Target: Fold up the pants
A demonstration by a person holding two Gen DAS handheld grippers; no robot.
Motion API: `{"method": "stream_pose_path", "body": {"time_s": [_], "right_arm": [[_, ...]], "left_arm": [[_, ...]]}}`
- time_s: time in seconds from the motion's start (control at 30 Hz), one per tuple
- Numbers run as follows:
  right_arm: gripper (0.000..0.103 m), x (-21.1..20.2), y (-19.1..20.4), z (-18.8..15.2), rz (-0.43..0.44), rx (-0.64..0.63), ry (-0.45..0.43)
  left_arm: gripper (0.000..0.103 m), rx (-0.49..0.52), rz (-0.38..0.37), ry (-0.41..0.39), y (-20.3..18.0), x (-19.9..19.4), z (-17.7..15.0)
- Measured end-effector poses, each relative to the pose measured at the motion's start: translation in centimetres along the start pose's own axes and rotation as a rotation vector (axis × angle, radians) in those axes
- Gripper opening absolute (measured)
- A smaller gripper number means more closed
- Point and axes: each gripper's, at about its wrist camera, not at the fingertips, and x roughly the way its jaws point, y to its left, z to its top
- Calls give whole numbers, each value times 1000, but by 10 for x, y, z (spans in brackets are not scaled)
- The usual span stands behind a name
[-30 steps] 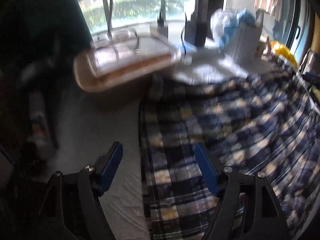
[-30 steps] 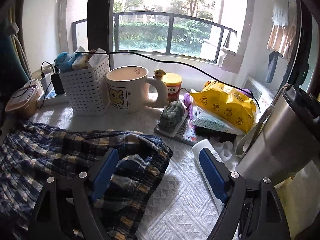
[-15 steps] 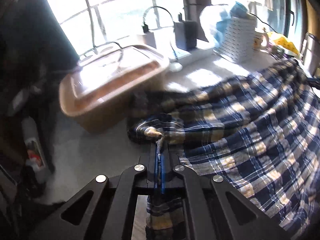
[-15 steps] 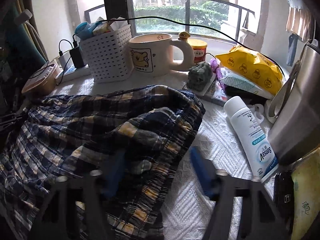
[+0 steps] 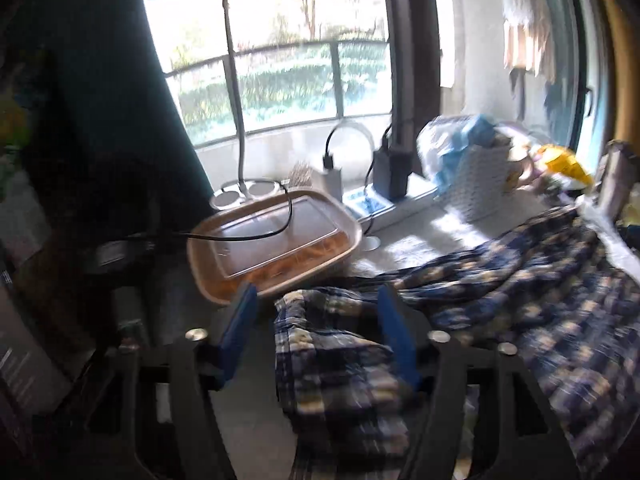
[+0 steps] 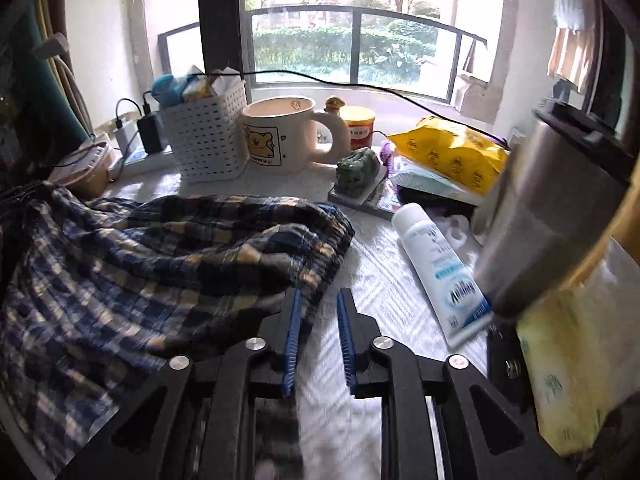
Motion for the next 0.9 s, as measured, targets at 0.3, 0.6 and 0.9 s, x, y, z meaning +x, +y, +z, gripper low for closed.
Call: {"method": "stream_pose_path", "body": {"time_s": [0.3, 0.6, 0.9], "right_arm": [[81, -75, 7, -74, 3, 29, -68], [77, -95, 26, -130, -27, -10, -58], [65, -87, 48, -134, -87, -110, -61]], "left_arm": [[69, -134, -45, 36, 2, -87, -79], [85, -183, -142, 98, -27, -128, -167], [85, -224, -150, 137, -28, -138, -196]]}}
